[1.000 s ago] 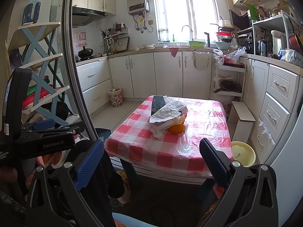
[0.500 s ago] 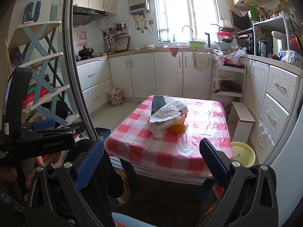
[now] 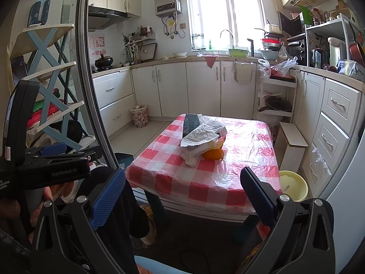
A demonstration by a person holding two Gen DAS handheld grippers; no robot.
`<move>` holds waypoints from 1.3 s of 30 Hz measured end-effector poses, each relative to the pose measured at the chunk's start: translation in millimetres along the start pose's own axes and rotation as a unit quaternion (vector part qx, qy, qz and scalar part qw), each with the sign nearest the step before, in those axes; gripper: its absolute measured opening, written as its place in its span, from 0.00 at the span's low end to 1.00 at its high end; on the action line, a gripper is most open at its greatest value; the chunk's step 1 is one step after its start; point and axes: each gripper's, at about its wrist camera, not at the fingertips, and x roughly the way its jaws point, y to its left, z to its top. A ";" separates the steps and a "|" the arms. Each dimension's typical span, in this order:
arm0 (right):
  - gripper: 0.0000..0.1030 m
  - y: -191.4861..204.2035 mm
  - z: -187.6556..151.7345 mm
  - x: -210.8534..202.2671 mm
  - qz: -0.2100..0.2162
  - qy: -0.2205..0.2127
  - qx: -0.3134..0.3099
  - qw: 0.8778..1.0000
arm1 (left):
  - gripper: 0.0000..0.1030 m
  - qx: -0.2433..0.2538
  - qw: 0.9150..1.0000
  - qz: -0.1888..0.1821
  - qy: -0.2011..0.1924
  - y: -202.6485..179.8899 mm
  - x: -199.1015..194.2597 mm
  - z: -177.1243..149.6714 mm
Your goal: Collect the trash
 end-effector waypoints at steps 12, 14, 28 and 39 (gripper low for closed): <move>0.94 -4.8 -0.8 8.3 -0.006 -0.005 0.000 1.000 | 0.92 -0.013 1.000 0.000 -0.001 -1.3 8.9 5.4; 0.94 -10.3 0.6 16.4 -0.006 -0.003 0.008 1.000 | 0.92 -0.016 1.000 0.001 -0.001 -2.6 17.4 10.8; 0.94 -70.1 37.5 89.4 0.000 0.004 -0.003 1.000 | 0.92 -0.011 1.000 -0.014 0.017 -35.7 118.2 69.1; 0.76 -133.7 38.3 229.8 0.031 0.175 0.073 0.981 | 0.93 -0.002 0.997 -0.029 0.070 -47.9 234.5 108.8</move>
